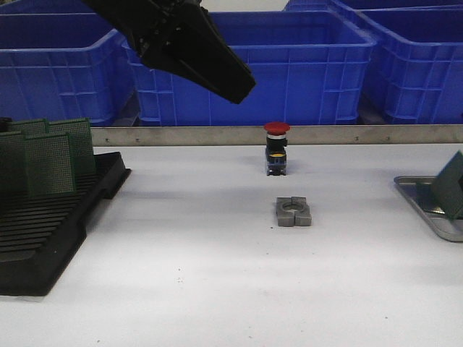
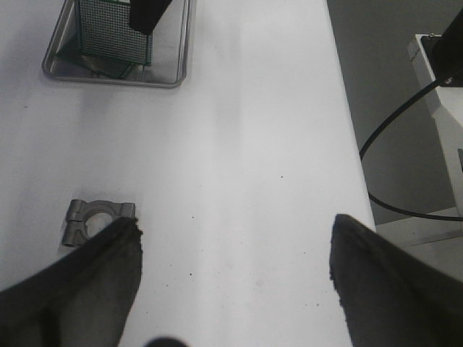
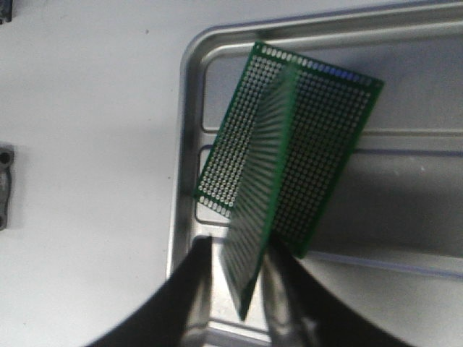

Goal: Place circuit board on tray
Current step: 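Open the right gripper and withdraw both arms upward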

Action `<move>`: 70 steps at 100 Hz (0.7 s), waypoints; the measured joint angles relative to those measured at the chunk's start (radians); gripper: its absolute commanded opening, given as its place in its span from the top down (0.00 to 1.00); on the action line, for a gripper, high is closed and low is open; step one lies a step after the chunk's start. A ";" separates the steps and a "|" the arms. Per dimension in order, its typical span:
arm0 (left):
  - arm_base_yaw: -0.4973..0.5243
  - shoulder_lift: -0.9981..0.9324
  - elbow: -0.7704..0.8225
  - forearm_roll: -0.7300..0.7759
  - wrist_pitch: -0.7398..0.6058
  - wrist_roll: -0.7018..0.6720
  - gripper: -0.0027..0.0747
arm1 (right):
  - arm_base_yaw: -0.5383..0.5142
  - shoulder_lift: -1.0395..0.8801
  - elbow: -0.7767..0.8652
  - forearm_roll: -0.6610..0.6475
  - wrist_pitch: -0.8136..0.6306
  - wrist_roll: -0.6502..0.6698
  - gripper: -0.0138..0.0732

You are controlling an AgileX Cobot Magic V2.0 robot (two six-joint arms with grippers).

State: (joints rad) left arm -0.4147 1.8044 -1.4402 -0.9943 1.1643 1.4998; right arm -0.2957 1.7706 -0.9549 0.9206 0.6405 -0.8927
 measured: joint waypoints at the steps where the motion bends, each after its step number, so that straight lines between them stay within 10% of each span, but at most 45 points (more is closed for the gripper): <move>1: 0.000 0.000 0.000 0.000 0.000 0.000 0.30 | 0.000 0.000 0.000 0.000 -0.002 0.000 0.29; 10: 0.000 0.000 0.000 0.000 0.005 0.000 0.30 | 0.000 0.000 0.000 -0.006 -0.007 -0.003 0.16; 27: 0.000 0.000 -0.002 0.000 0.012 -0.037 0.31 | -0.004 -0.006 0.000 -0.023 -0.007 -0.003 0.23; 40: 0.023 0.000 -0.003 -0.002 0.012 -0.118 0.46 | -0.010 -0.058 0.000 -0.035 -0.007 -0.003 0.48; 54: 0.095 0.000 -0.005 -0.002 0.018 -0.235 0.92 | -0.010 -0.144 0.000 -0.038 0.014 -0.003 0.92; 70: 0.197 0.000 -0.007 -0.002 0.036 -0.284 0.99 | 0.007 -0.241 0.000 -0.041 0.072 -0.003 0.91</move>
State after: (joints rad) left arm -0.2177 1.8044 -1.4472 -0.9968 1.2002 1.2162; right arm -0.2885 1.5298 -0.9549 0.8791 0.7124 -0.8960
